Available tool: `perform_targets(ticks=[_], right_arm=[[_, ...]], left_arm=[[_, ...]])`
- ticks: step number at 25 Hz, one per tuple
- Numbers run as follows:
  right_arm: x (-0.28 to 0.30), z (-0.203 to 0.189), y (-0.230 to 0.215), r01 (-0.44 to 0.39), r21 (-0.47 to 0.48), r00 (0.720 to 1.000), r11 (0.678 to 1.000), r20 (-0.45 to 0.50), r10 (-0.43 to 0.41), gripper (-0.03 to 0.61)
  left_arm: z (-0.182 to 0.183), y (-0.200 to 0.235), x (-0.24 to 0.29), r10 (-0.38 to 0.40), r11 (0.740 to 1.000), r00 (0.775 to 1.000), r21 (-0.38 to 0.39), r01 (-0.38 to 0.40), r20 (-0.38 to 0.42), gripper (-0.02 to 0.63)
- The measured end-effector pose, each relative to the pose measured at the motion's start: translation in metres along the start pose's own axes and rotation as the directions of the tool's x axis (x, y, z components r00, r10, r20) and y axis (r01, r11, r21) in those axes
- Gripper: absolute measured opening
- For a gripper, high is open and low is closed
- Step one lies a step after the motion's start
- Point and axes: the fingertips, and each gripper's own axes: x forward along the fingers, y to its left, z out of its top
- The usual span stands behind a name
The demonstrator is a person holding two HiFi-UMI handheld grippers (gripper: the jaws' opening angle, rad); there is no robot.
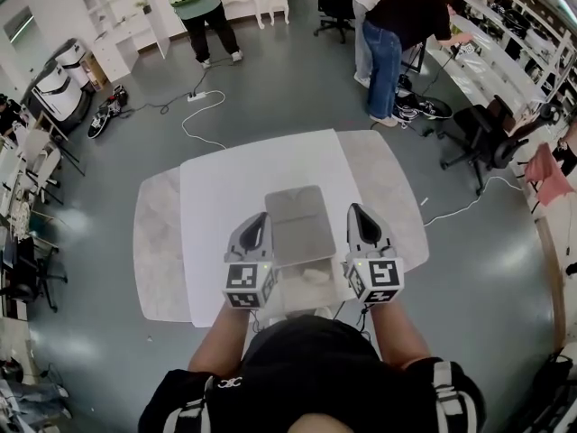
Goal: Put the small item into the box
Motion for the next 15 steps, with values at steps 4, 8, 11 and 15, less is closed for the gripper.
perform_targets(ticks=[4, 8, 11, 15], right_arm=[[0.003, -0.001, 0.001, -0.011, -0.001, 1.000, 1.000, 0.000, 0.011, 0.012], [0.004, -0.001, 0.009, -0.022, -0.010, 1.000, 1.000, -0.002, 0.022, 0.012], [0.003, -0.004, 0.013, -0.025, -0.015, 1.000, 1.000, -0.005, 0.025, 0.012], [-0.002, -0.008, 0.013, -0.030, -0.022, 1.000, 0.999, -0.003, 0.030, 0.012]], left_arm=[[-0.001, 0.000, 0.001, 0.002, 1.000, 1.000, -0.002, -0.002, -0.005, 0.012], [-0.003, 0.005, -0.003, 0.006, 1.000, 1.000, -0.003, -0.006, -0.012, 0.012], [-0.006, 0.007, -0.007, 0.008, 1.000, 1.000, -0.006, -0.009, -0.013, 0.012], [-0.010, 0.003, -0.010, 0.009, 1.000, 1.000, -0.008, -0.009, -0.011, 0.012]])
